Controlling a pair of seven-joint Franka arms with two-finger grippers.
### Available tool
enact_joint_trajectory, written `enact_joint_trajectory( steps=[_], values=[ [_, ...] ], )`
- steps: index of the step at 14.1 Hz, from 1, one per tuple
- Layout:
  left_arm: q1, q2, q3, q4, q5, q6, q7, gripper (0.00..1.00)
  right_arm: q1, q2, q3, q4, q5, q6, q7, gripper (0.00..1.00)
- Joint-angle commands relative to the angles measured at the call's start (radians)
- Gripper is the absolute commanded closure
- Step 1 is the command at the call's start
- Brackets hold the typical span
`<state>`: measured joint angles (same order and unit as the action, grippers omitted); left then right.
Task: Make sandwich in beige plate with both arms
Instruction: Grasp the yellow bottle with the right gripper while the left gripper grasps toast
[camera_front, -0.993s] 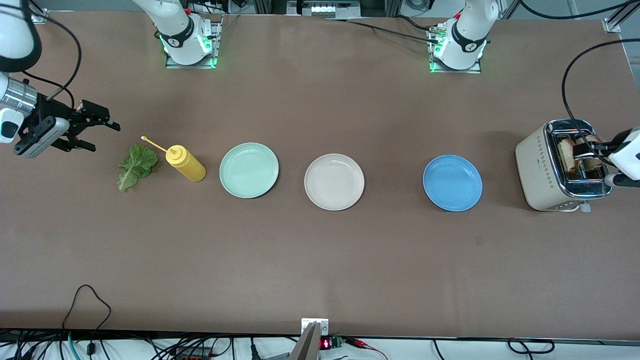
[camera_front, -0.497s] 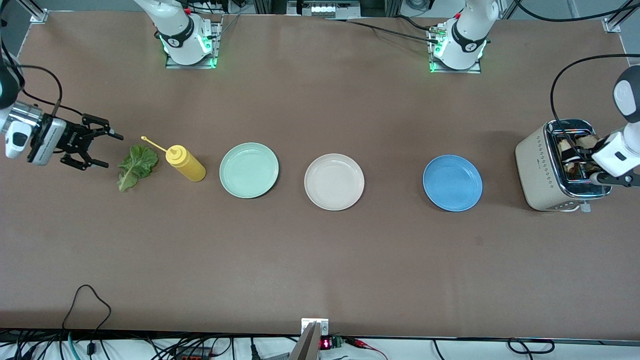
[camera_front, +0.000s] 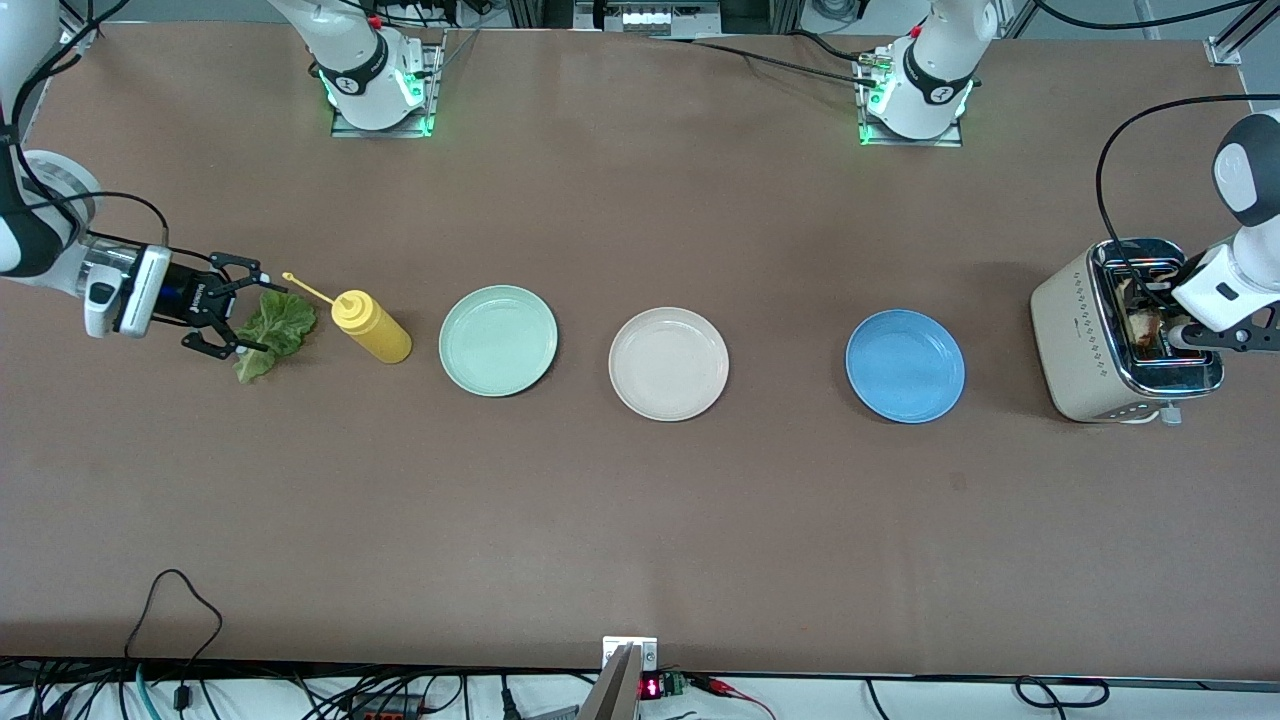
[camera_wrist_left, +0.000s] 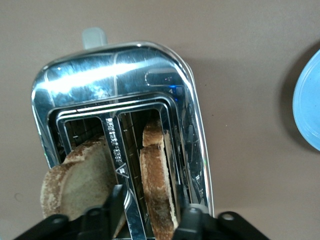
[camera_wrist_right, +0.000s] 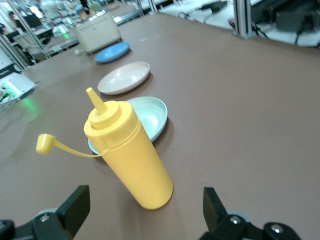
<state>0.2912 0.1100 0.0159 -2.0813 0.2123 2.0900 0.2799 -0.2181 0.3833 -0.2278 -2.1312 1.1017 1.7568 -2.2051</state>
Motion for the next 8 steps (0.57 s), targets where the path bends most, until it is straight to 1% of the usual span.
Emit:
enact_joint_trajectory(
  steps=[1,2,3,4,6,8],
  values=[
    [0.01,-0.026,-0.008,-0.019,0.016,-0.025,0.012,0.78,-0.018,0.072,0.01,0.02,0.075,-0.083,-0.137,0.0],
    [0.01,-0.026,-0.01,-0.017,0.016,-0.036,0.007,0.87,-0.018,0.103,0.01,0.02,0.105,-0.114,-0.18,0.0],
    [0.01,-0.027,-0.013,-0.013,0.016,-0.041,0.007,0.94,-0.018,0.129,0.01,0.02,0.136,-0.135,-0.211,0.0],
    [0.01,-0.029,-0.016,-0.005,0.016,-0.056,0.007,0.98,-0.018,0.155,0.01,0.02,0.159,-0.148,-0.249,0.0],
    [0.008,-0.029,-0.017,0.035,0.018,-0.103,0.015,0.99,-0.017,0.181,0.012,0.02,0.173,-0.158,-0.298,0.0],
    [0.006,-0.029,-0.022,0.102,0.018,-0.19,0.015,0.99,-0.014,0.207,0.013,0.022,0.204,-0.168,-0.344,0.0]
  ],
)
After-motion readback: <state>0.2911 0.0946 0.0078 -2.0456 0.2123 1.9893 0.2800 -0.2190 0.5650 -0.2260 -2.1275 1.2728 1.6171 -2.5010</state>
